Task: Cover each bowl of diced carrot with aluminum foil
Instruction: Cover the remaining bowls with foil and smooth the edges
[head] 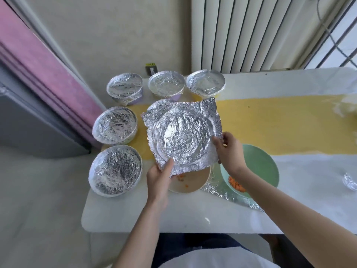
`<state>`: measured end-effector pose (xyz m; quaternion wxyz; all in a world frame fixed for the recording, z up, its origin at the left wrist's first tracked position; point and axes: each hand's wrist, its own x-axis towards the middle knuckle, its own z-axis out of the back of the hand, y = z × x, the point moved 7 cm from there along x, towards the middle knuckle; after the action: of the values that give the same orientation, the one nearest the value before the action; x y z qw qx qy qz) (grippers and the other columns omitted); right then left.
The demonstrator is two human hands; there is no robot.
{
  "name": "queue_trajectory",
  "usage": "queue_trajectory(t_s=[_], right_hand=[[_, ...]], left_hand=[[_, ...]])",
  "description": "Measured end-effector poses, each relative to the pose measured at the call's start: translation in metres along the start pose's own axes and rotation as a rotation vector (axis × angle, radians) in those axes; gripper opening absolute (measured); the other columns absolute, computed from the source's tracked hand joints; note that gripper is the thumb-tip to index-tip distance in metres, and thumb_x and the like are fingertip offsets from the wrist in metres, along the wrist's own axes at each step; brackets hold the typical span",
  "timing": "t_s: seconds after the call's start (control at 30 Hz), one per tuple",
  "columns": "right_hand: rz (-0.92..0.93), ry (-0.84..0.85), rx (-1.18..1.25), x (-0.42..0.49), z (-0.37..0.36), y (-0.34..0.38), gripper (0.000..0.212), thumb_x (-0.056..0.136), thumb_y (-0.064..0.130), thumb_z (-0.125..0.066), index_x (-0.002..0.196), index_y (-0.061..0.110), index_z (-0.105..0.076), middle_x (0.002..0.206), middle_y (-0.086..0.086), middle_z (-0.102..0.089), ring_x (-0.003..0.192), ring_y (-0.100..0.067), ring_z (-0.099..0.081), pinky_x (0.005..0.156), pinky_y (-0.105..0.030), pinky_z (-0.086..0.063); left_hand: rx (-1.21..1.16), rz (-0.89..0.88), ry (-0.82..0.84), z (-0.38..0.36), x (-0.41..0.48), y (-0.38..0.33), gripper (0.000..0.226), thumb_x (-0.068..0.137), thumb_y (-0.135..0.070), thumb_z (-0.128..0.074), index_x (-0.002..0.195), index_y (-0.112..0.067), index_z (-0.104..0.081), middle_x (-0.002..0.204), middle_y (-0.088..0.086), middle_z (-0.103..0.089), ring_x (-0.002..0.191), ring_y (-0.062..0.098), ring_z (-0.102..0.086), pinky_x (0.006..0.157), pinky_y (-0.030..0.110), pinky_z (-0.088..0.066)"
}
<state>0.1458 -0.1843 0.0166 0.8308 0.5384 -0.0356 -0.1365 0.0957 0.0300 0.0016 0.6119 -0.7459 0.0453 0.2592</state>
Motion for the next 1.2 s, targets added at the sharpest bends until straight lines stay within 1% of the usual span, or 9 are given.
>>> queue_trajectory(t_s=[0.1,0.23,0.5,0.6,0.67,0.77,0.93,1.07,1.2], right_hand=[[0.006,-0.008,-0.077,-0.007,-0.006,-0.002,0.034,0.095,0.025,-0.052,0.067,0.019,-0.035,0.055,0.000,-0.039,0.047,-0.014,-0.031,0.043,-0.024,-0.026],[-0.045,0.016,-0.094,-0.014,-0.009,-0.013,0.031,0.095,0.025,-0.052,0.069,0.019,-0.037,0.059,-0.002,-0.044,0.052,-0.017,-0.036,0.053,-0.040,-0.042],[-0.055,0.148,-0.308,-0.028,-0.012,-0.037,0.036,0.095,0.021,-0.052,0.067,0.018,-0.031,0.057,-0.006,-0.045,0.059,-0.035,-0.055,0.052,-0.038,-0.035],[-0.039,0.184,-0.394,-0.031,-0.021,-0.042,0.033,0.095,0.020,-0.052,0.069,0.019,-0.032,0.056,-0.003,-0.046,0.052,-0.028,-0.054,0.050,-0.034,-0.030],[-0.052,0.221,-0.410,-0.032,-0.028,-0.044,0.015,0.096,0.022,-0.051,0.086,0.013,-0.043,0.069,-0.008,-0.057,0.056,-0.029,-0.059,0.056,-0.039,-0.046],[-0.079,0.228,-0.480,-0.033,-0.031,-0.046,0.026,0.096,0.027,-0.048,0.116,0.009,-0.046,0.099,-0.012,-0.067,0.073,-0.033,-0.065,0.069,-0.045,-0.052],[-0.087,0.231,-0.606,-0.028,-0.035,-0.046,0.037,0.098,0.035,-0.040,0.126,0.010,-0.045,0.111,-0.012,-0.065,0.096,-0.034,-0.061,0.073,-0.039,-0.047],[-0.127,0.242,-0.592,-0.021,-0.039,-0.044,0.036,0.098,0.033,-0.040,0.121,0.007,-0.049,0.103,-0.016,-0.064,0.089,-0.033,-0.060,0.067,-0.035,-0.044],[-0.142,0.254,-0.568,-0.018,-0.041,-0.044,0.027,0.097,0.030,-0.041,0.097,0.005,-0.053,0.084,-0.014,-0.062,0.072,-0.031,-0.059,0.063,-0.038,-0.049]], left_hand=[[-0.003,-0.039,-0.054,0.008,-0.008,0.001,0.018,0.090,-0.012,-0.060,0.082,-0.026,-0.053,0.081,-0.018,-0.053,0.080,0.004,-0.053,0.079,0.034,-0.053],[-0.028,-0.033,-0.102,0.018,-0.011,0.015,0.019,0.090,-0.010,-0.060,0.076,-0.020,-0.052,0.075,-0.011,-0.049,0.067,0.003,-0.052,0.071,0.032,-0.056],[0.193,-0.026,-0.180,0.043,-0.018,0.046,0.042,0.089,-0.024,-0.062,0.062,-0.011,-0.032,0.060,0.000,-0.024,0.059,0.016,-0.031,0.052,0.033,-0.051],[0.516,-0.144,-0.244,0.052,-0.016,0.044,0.047,0.086,-0.022,-0.064,0.062,-0.014,-0.025,0.060,0.000,-0.025,0.058,0.018,-0.025,0.050,0.030,-0.026],[0.619,-0.191,-0.271,0.057,-0.014,0.041,0.047,0.084,-0.016,-0.064,0.060,-0.017,-0.024,0.064,-0.003,-0.026,0.057,0.017,-0.025,0.050,0.026,-0.020],[0.572,-0.114,-0.253,0.059,-0.010,0.042,0.020,0.086,-0.014,-0.063,0.081,-0.016,-0.043,0.077,-0.005,-0.040,0.075,0.016,-0.042,0.061,0.023,-0.028],[0.414,-0.010,-0.185,0.065,0.004,0.045,0.038,0.083,-0.012,-0.066,0.113,-0.010,-0.044,0.106,-0.002,-0.047,0.100,0.014,-0.047,0.085,0.028,-0.038],[0.432,-0.015,-0.115,0.063,0.012,0.038,0.027,0.088,-0.015,-0.062,0.070,-0.016,-0.042,0.065,-0.003,-0.036,0.058,0.012,-0.036,0.054,0.020,-0.033],[0.464,-0.011,-0.095,0.062,0.010,0.038,0.039,0.089,-0.014,-0.060,0.063,-0.016,-0.031,0.059,-0.003,-0.026,0.054,0.013,-0.026,0.055,0.027,-0.021]])
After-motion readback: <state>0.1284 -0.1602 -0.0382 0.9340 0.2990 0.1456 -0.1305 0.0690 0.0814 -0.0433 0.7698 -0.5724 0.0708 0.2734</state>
